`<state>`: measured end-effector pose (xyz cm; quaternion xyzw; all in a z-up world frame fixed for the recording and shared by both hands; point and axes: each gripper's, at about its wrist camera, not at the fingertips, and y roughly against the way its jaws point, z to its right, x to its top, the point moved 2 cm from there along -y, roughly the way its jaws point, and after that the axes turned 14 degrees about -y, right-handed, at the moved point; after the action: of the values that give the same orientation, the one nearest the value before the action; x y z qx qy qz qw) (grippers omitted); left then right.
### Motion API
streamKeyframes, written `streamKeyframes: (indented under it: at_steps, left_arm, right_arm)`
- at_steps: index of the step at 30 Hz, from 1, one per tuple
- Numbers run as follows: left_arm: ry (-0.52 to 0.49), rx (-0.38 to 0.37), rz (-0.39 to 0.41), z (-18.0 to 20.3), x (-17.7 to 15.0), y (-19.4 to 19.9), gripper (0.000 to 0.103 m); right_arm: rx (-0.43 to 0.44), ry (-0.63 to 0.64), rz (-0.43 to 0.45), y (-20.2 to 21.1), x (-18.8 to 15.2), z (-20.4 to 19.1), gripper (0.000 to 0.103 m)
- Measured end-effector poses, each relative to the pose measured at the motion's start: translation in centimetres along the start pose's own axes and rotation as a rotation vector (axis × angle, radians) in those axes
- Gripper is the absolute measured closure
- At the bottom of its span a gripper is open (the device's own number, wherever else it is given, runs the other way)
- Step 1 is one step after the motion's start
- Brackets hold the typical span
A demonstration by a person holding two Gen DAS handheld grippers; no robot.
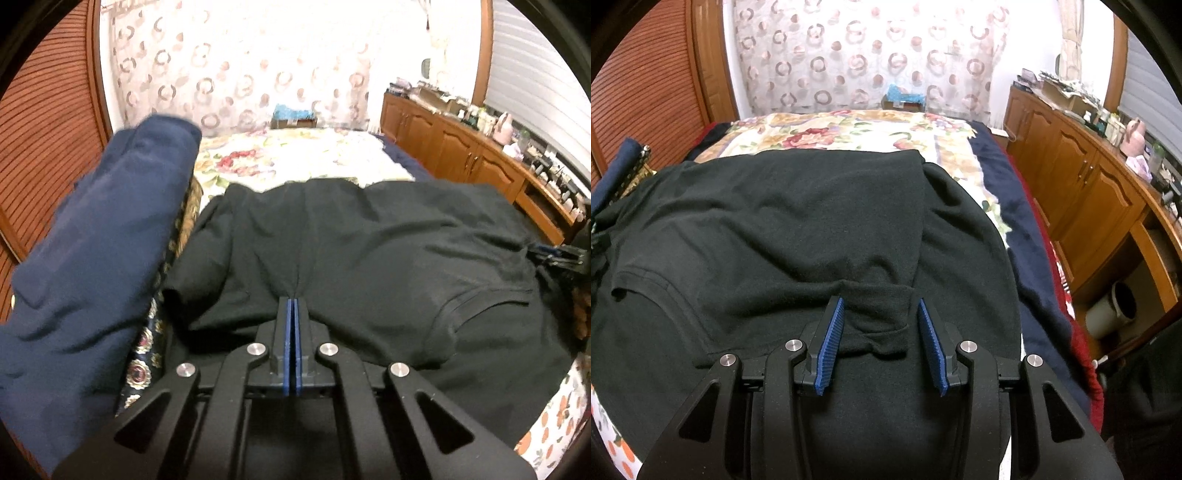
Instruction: Fold small clothes
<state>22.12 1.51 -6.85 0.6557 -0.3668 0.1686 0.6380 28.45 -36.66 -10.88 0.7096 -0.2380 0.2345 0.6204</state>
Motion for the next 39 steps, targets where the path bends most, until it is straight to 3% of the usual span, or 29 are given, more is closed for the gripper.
streamKeyframes:
  at_steps: [2, 4, 7, 18, 28, 33, 37, 39]
  left_arm:
    - [-0.021, -0.010, 0.015, 0.2, 0.3, 0.8, 0.103]
    - [-0.049, 0.003, 0.024, 0.7, 0.7, 1.3, 0.103]
    - [-0.069, 0.009, 0.039, 0.9, 1.1, 2.0, 0.103]
    - [-0.071, -0.020, 0.156, 1.0, 1.7, 7.5, 0.103]
    - [-0.070, -0.058, 0.208, 1.4, -1.3, 12.9, 0.103]
    - [-0.069, -0.068, 0.162, 1.7, -2.9, 12.7, 0.103]
    - [-0.062, -0.062, 0.094, 1.4, -4.6, 10.6, 0.102]
    - [-0.040, -0.071, 0.069, 1.2, -5.5, 9.7, 0.095]
  right_arm:
    - [0.021, -0.003, -0.006, 0.1, 0.1, 0.1, 0.066]
    - [0.065, -0.047, -0.020, 0.3, 0.3, 0.3, 0.091]
    - [0.072, -0.006, 0.010, 1.2, 0.6, -0.1, 0.098]
    - [0.155, 0.012, 0.167, 7.4, 1.7, -0.4, 0.101]
    - [0.209, 0.052, 0.245, 14.8, -0.4, -0.1, 0.101]
    - [0.202, 0.059, 0.241, 16.8, -2.7, 1.1, 0.101]
    - [0.145, 0.065, 0.148, 13.7, -4.9, 2.0, 0.101]
    - [0.117, 0.056, 0.118, 12.4, -5.9, 2.3, 0.100]
